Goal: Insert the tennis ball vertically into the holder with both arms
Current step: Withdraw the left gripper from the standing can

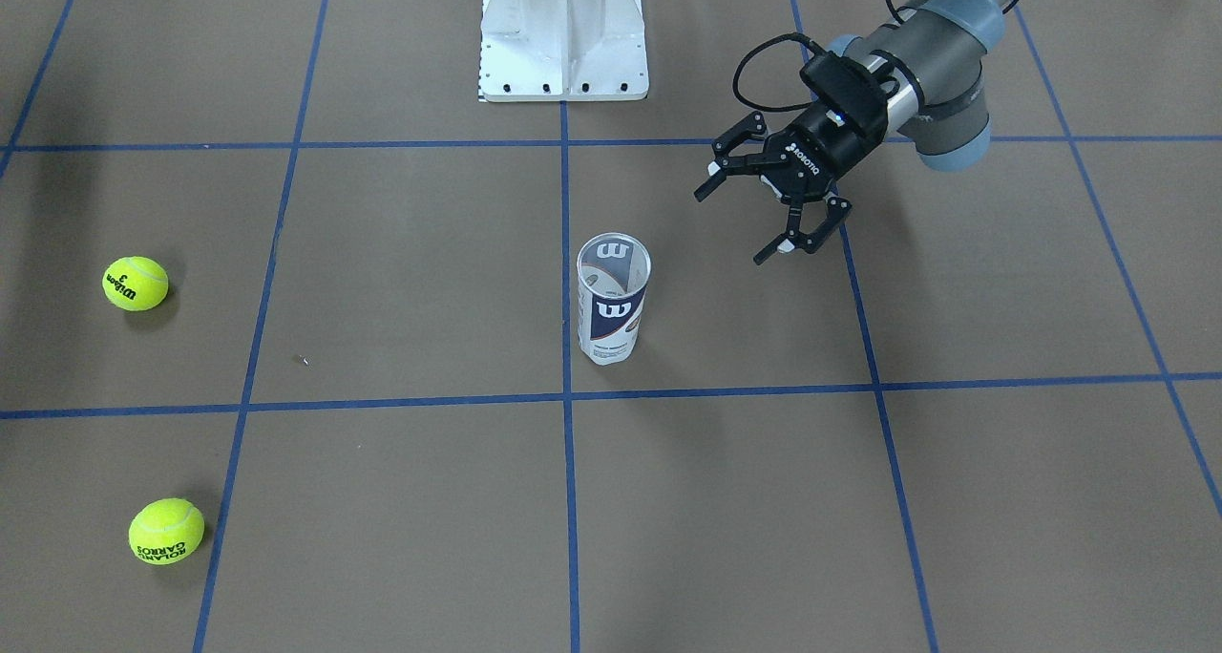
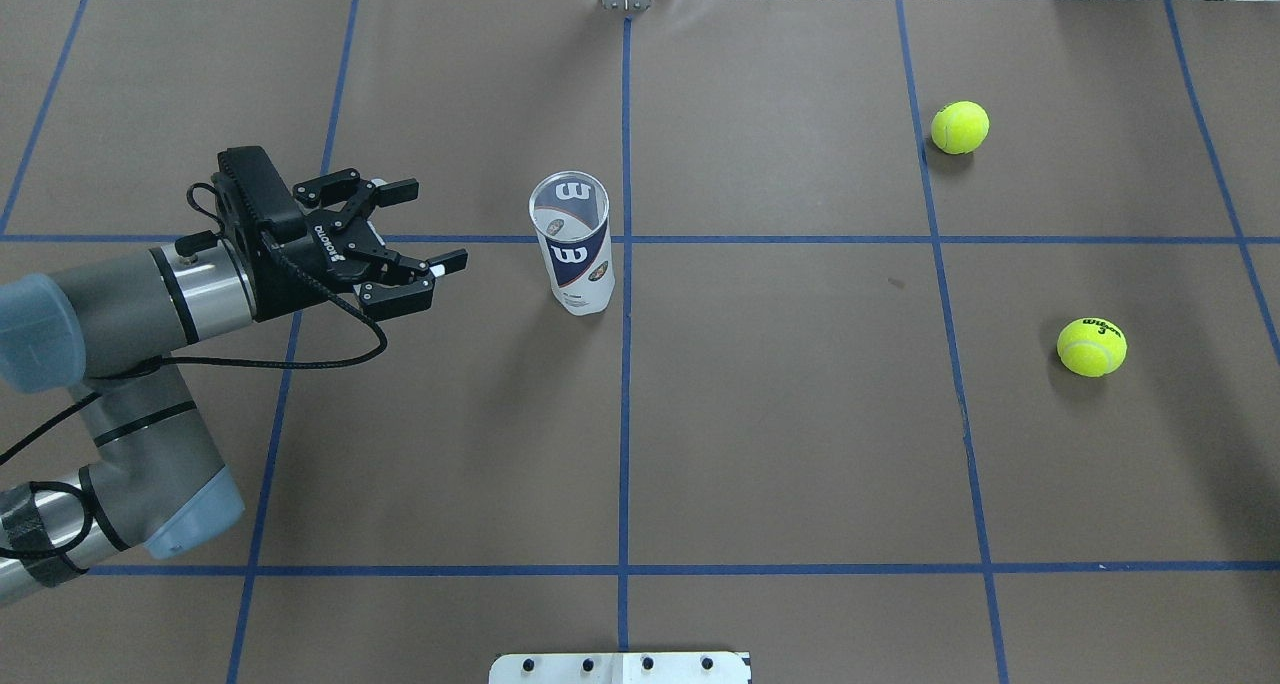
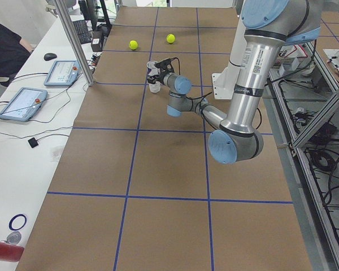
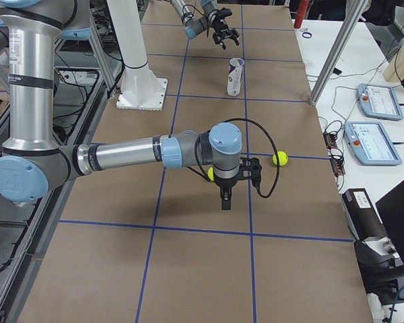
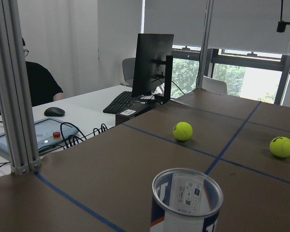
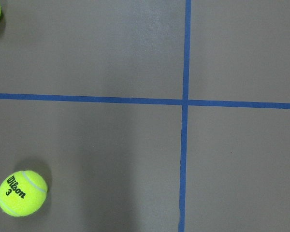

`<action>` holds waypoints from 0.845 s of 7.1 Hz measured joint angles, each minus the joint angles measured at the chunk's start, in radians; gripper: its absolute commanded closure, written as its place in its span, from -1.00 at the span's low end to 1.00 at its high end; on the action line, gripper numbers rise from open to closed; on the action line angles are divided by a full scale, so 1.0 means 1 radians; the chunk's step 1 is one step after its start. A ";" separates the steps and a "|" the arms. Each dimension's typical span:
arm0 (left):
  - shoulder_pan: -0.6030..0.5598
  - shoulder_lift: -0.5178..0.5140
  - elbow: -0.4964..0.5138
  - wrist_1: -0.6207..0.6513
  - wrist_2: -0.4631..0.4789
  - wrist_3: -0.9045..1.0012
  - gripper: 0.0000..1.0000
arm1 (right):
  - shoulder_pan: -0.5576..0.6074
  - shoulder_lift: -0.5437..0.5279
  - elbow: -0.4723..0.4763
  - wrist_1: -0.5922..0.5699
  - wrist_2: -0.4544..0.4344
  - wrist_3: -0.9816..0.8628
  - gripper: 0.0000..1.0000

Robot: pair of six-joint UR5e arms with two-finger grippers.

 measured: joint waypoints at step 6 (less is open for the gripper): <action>0.055 -0.020 0.023 0.175 -0.037 0.000 -0.99 | -0.027 0.081 0.000 -0.014 -0.021 0.001 -1.00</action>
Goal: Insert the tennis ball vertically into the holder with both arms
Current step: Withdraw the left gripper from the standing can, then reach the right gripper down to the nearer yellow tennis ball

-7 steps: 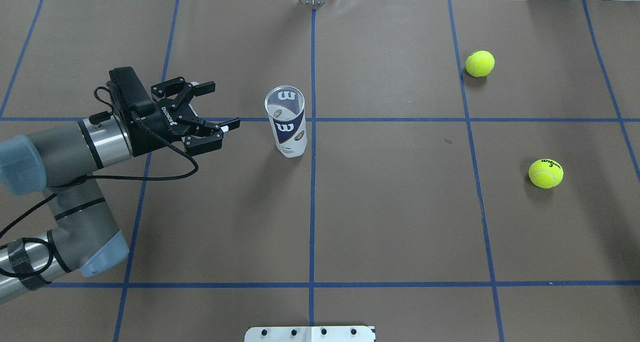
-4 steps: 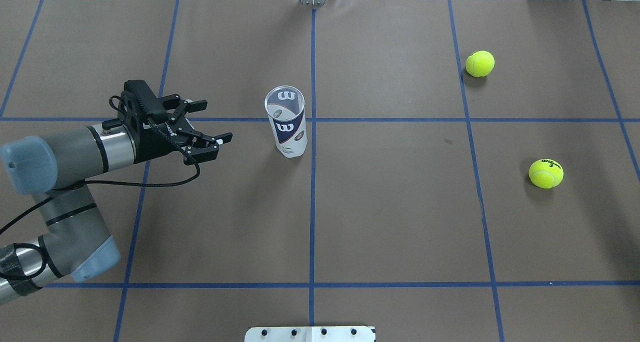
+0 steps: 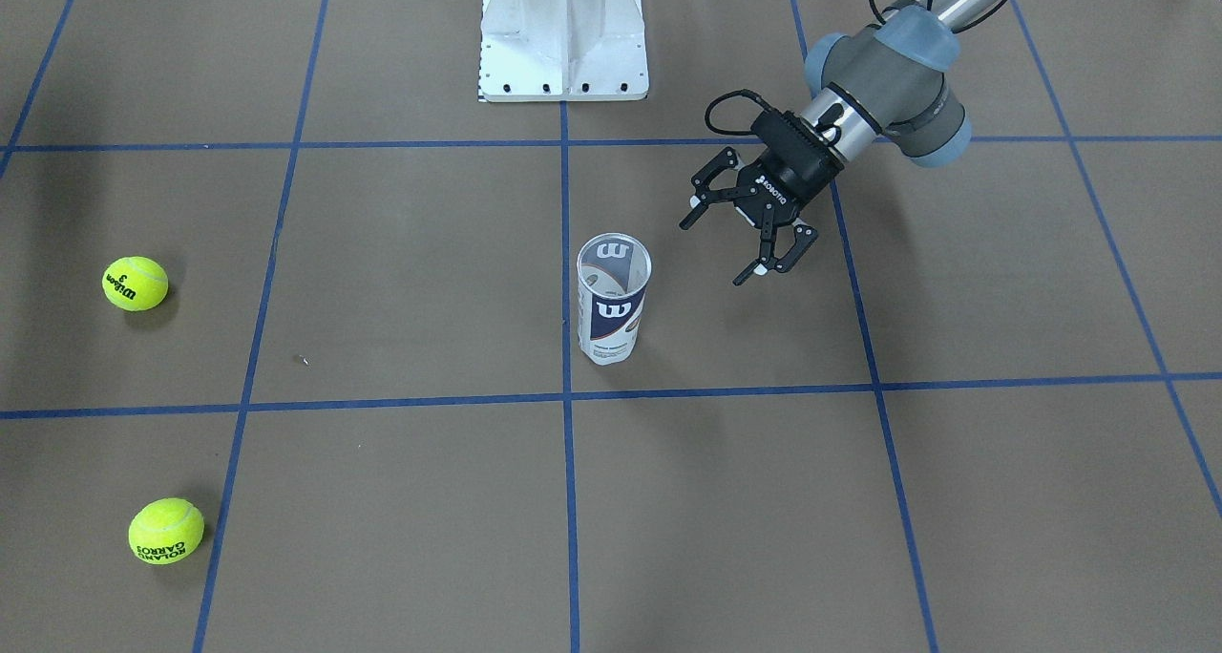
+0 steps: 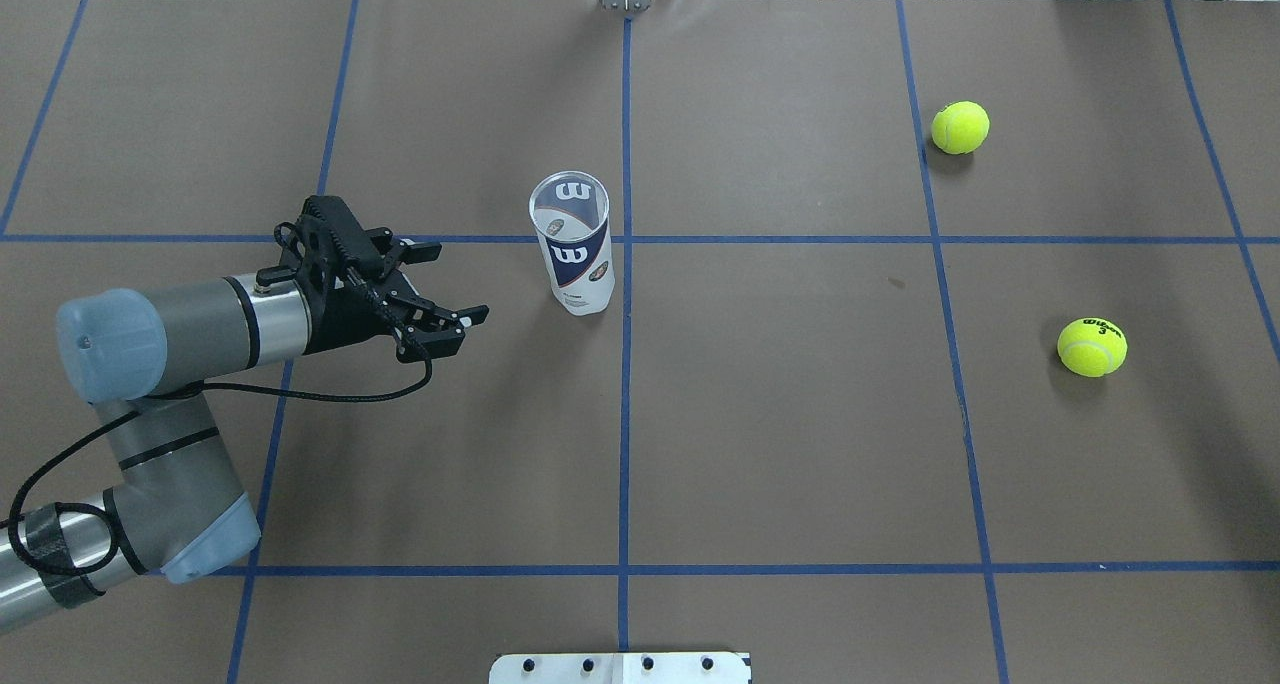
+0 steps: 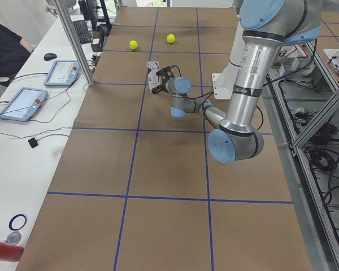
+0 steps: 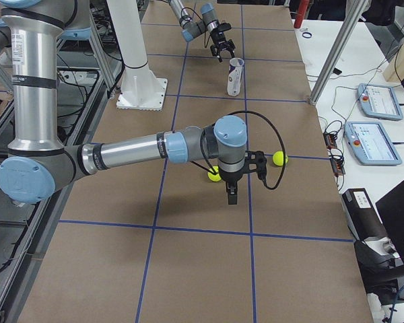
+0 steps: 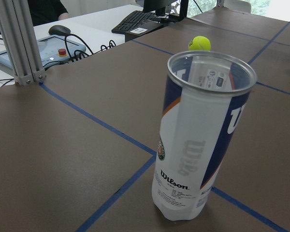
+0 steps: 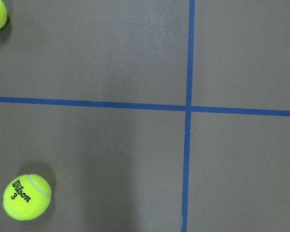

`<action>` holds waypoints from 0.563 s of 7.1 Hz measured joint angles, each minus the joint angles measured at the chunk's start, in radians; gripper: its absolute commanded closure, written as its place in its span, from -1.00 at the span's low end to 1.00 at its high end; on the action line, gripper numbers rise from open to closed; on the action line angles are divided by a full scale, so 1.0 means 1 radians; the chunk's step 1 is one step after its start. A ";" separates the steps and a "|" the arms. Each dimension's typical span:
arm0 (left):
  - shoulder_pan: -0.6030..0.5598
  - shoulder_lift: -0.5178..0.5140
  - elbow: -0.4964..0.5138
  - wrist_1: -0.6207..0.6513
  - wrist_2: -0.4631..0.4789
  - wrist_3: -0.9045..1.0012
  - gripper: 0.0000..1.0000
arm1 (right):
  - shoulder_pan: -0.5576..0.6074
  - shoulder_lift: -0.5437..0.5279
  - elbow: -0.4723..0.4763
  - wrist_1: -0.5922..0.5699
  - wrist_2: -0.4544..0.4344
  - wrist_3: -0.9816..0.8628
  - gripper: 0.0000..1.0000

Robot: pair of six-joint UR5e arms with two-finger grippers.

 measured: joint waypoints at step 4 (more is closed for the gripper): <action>0.004 0.011 0.005 -0.003 -0.003 0.000 -0.99 | -0.155 0.005 0.041 0.031 0.079 0.181 -1.00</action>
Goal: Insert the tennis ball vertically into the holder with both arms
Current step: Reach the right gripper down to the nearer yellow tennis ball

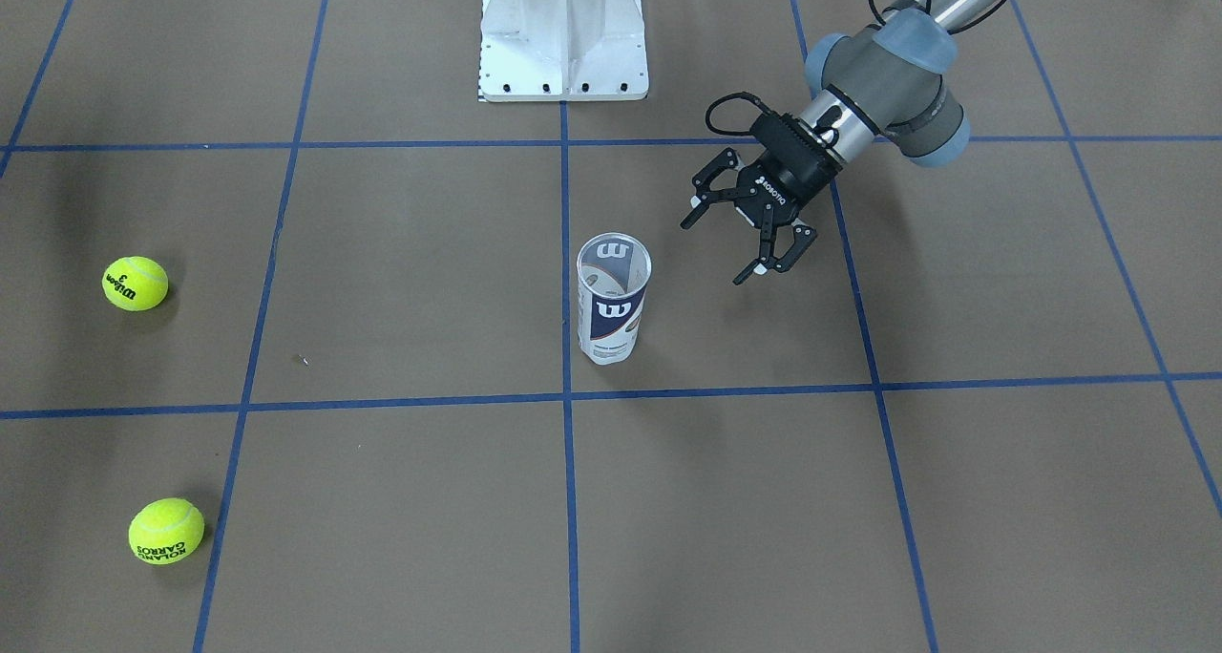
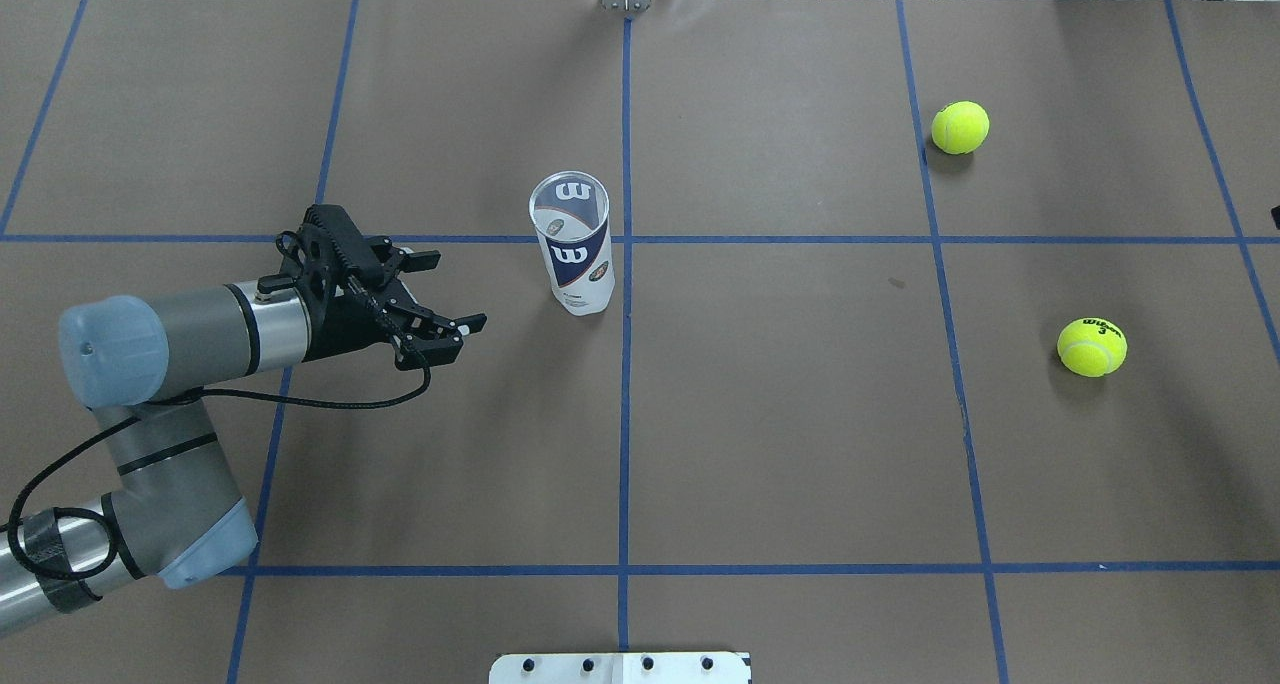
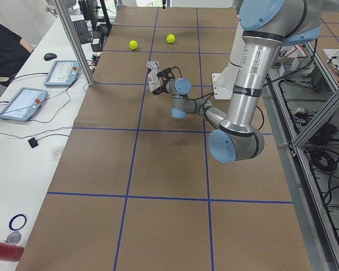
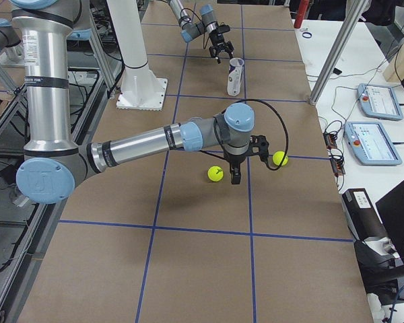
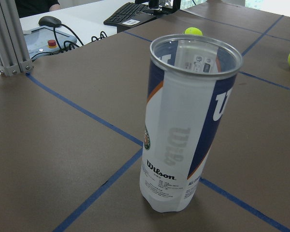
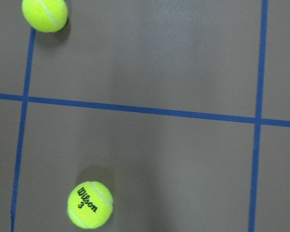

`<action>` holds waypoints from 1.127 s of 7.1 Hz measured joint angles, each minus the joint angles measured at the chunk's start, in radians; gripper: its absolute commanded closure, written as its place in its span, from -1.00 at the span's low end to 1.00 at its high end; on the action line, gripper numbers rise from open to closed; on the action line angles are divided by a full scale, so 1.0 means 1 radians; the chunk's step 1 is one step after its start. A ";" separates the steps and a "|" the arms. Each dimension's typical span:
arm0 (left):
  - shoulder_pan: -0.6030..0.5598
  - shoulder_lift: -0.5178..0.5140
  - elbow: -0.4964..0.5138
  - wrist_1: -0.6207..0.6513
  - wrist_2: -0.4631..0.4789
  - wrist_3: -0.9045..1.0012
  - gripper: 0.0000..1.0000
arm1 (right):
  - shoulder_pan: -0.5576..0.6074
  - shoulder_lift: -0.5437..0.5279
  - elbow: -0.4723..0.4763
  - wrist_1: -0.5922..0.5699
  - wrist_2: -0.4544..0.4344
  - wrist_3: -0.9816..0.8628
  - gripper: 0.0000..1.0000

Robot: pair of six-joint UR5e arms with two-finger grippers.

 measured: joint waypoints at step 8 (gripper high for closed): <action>0.001 0.005 0.016 -0.011 0.000 0.001 -0.99 | -0.326 -0.056 -0.090 0.290 -0.152 0.251 -1.00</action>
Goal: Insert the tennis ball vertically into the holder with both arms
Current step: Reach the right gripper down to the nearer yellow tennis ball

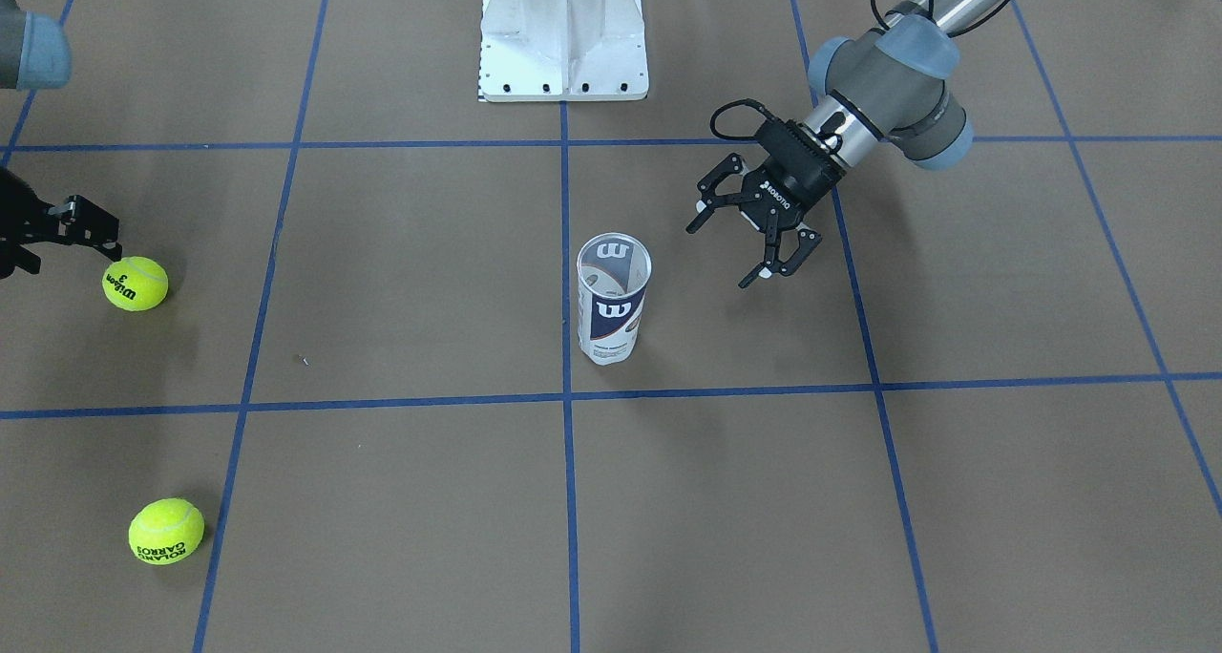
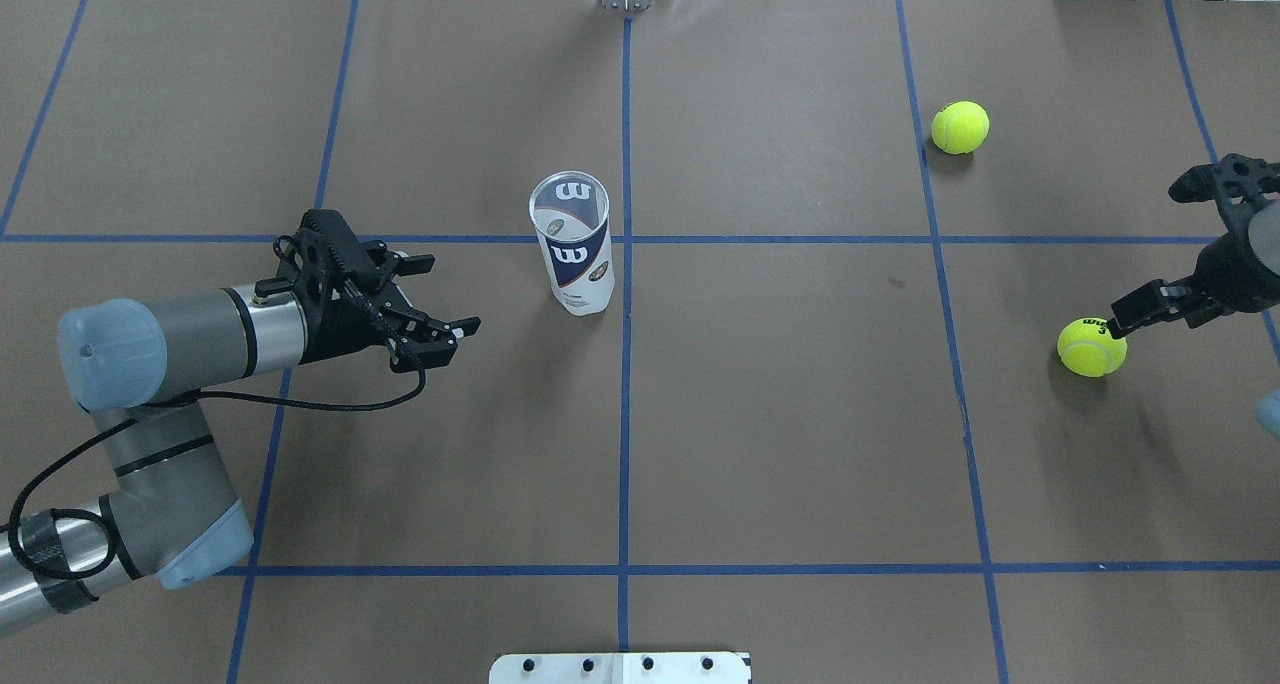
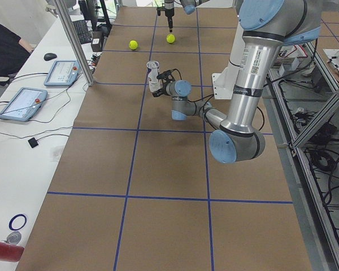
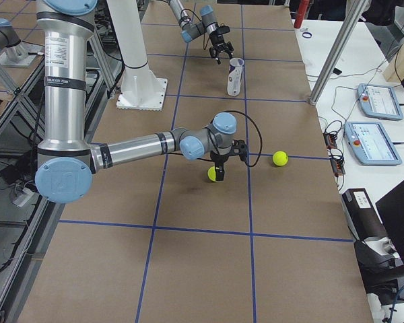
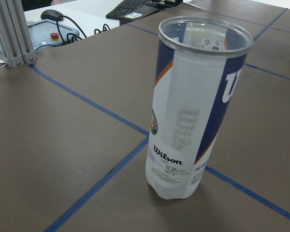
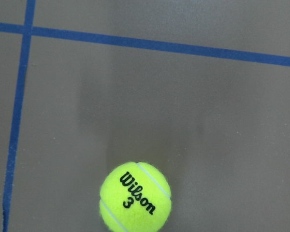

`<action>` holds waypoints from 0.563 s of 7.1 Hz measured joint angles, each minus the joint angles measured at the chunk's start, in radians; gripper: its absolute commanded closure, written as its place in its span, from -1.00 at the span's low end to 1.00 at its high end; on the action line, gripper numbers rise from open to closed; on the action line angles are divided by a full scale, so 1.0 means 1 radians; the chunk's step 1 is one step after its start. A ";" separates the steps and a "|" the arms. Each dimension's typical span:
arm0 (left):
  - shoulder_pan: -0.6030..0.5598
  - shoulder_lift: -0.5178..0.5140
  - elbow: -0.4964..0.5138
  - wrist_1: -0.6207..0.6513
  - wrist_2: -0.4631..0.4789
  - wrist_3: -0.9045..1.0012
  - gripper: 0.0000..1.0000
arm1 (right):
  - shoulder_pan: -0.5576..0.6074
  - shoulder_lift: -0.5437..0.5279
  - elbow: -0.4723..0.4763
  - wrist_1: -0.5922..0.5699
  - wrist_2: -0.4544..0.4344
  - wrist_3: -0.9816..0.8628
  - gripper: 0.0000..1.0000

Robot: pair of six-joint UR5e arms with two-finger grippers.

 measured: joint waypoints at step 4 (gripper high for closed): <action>0.000 0.001 0.003 -0.002 0.002 0.000 -0.99 | -0.068 0.018 -0.037 0.005 -0.034 -0.001 -1.00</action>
